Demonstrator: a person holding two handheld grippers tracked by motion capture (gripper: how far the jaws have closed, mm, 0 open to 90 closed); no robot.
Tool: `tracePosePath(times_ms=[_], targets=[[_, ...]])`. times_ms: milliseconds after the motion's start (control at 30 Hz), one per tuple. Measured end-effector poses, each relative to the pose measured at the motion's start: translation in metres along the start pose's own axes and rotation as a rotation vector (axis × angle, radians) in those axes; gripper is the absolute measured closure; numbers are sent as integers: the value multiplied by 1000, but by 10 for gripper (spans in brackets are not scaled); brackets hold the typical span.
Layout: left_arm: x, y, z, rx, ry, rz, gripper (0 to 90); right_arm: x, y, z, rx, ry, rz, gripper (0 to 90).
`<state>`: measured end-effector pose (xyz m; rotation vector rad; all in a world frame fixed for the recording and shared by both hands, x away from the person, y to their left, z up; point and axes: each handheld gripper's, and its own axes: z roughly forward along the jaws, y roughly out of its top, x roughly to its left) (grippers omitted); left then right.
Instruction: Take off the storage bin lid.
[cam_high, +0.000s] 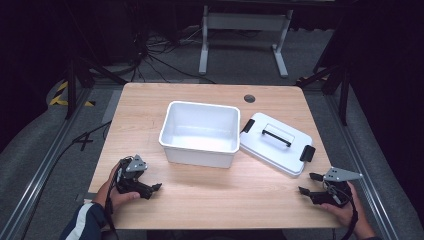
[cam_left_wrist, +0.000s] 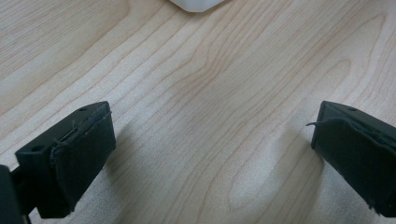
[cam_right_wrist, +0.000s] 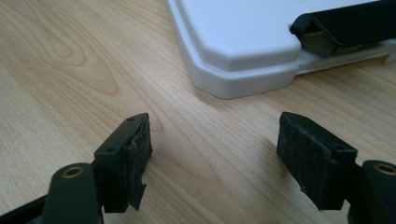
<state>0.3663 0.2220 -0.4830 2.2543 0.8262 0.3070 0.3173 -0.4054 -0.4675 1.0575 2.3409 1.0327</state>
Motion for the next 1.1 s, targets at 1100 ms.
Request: tracePosePath(times_ms=[1100], targets=[[2, 1, 0, 5, 1, 20, 1, 0, 0, 0, 3, -18, 16, 229]])
